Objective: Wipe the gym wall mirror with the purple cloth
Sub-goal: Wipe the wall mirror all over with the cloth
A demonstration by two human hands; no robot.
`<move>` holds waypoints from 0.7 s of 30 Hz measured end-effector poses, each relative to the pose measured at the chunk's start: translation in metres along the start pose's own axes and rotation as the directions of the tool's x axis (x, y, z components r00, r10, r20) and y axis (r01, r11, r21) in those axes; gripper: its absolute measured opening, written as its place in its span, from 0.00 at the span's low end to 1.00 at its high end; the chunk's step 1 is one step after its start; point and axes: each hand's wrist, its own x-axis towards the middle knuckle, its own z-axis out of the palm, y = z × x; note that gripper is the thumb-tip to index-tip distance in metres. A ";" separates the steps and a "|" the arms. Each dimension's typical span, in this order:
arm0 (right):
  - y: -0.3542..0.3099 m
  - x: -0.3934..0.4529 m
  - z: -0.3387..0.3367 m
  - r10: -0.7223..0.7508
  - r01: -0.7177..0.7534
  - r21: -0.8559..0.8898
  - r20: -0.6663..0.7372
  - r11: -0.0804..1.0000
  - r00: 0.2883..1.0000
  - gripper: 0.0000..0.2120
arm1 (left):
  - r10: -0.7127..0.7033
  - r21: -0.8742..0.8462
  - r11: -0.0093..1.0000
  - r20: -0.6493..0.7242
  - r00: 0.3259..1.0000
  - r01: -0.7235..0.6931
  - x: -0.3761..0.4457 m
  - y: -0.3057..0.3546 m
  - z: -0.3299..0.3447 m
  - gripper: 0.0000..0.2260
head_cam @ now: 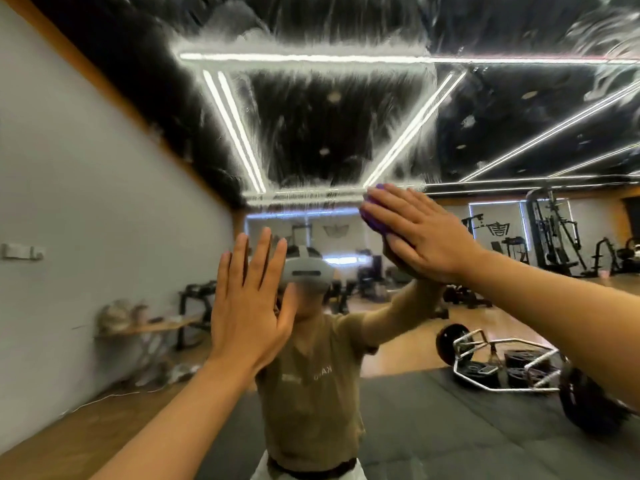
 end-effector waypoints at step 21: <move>-0.069 -0.057 0.033 0.411 -0.409 0.041 -0.129 0.912 0.903 0.29 | -0.030 0.014 0.999 -0.118 0.993 0.032 0.014 0.003 0.009 0.28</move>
